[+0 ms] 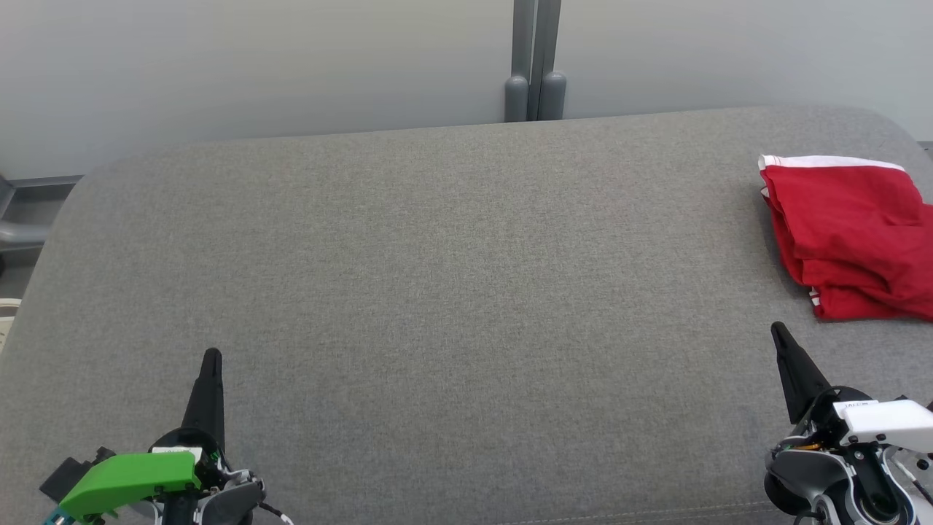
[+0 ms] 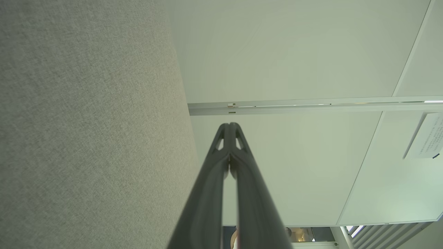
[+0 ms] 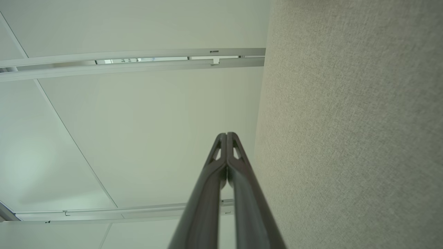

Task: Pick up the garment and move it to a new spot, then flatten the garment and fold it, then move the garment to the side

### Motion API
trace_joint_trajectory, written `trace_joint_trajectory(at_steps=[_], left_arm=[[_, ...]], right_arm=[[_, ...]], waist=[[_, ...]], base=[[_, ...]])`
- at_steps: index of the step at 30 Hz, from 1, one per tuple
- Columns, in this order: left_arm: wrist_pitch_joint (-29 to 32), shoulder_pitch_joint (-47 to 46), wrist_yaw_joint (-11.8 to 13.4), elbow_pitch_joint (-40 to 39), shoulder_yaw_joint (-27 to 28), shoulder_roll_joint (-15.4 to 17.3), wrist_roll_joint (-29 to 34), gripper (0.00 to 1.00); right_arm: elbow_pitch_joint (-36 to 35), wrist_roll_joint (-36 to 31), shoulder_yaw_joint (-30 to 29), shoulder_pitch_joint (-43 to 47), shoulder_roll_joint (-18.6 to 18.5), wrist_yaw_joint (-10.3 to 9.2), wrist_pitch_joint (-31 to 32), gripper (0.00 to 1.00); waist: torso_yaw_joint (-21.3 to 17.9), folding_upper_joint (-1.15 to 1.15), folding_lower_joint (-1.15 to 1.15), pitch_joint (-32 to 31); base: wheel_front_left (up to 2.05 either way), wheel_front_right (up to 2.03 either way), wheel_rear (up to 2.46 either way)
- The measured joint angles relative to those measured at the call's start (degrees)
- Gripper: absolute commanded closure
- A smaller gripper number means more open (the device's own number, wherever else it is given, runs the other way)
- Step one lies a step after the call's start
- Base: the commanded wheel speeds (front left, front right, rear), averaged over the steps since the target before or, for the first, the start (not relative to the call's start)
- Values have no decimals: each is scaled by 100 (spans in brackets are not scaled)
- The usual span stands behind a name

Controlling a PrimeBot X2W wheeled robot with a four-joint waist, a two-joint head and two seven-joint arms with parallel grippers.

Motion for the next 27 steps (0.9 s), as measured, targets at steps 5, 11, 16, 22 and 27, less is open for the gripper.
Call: trace_joint_trajectory(at_steps=[5,11,16,22,27], left_arm=[[0,-1,0,0,1,0,0,100],[1,-1,0,0,2,-1,0,100],[1,-1,0,0,2,-1,0,100],[1,-1,0,0,3,-1,0,100],[1,-1,0,0,3,-2,0,100]], right_arm=[[0,-16,-3,-1,3,0,0,100],[1,-19,-8,-1,9,0,2,100],[1,-22,-11,-1,11,0,10,100],[1,-23,-15,-2,13,0,10,100],[1,-23,-18,-2,14,0,10,100]], waist=[[0,0,0,0],[0,0,0,0],[0,0,0,0],[0,0,0,0],[0,0,0,0]], base=[[0,0,0],[0,0,0],[0,0,0],[0,0,0],[0,0,0]])
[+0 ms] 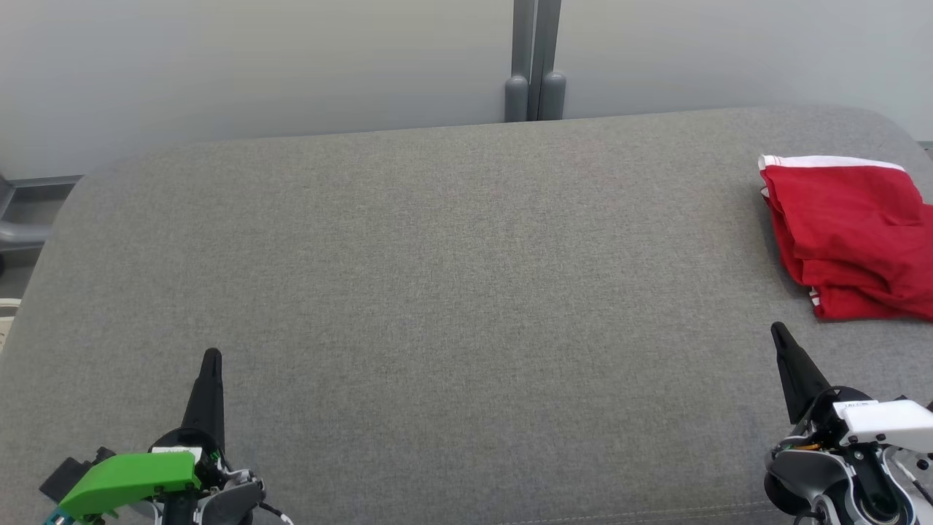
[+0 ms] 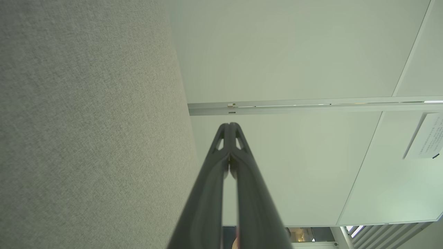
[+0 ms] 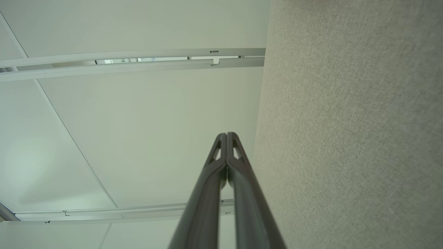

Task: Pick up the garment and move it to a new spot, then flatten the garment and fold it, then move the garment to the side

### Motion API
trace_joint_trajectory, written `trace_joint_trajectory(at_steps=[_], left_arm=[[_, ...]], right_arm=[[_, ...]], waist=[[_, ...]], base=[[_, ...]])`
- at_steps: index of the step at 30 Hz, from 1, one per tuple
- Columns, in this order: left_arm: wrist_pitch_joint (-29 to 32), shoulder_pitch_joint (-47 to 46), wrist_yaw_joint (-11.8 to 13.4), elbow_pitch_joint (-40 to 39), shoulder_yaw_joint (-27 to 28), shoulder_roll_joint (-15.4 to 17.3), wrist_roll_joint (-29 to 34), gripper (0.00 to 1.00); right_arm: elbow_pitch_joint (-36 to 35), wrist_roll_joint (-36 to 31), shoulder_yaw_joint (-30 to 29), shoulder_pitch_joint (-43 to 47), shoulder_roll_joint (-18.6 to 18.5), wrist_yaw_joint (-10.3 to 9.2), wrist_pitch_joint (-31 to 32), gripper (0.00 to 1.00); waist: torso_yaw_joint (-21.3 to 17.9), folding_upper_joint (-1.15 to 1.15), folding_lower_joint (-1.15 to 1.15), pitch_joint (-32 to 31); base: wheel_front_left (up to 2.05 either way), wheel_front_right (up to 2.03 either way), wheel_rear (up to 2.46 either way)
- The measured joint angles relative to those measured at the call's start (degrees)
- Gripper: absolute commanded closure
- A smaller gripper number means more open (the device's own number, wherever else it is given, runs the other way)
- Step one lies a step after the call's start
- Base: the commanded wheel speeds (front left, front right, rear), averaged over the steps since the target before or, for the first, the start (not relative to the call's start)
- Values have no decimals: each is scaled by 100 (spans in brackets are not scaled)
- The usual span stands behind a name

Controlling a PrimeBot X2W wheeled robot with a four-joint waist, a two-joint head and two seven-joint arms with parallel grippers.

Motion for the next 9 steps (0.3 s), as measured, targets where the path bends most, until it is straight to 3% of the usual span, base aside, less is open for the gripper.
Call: trace_joint_trajectory(at_steps=[9], left_arm=[[5,0,0,0,1,0,0,100]], right_arm=[[0,-3,-3,-2,3,0,8,100]], waist=[[0,0,0,0]], base=[[0,0,0]])
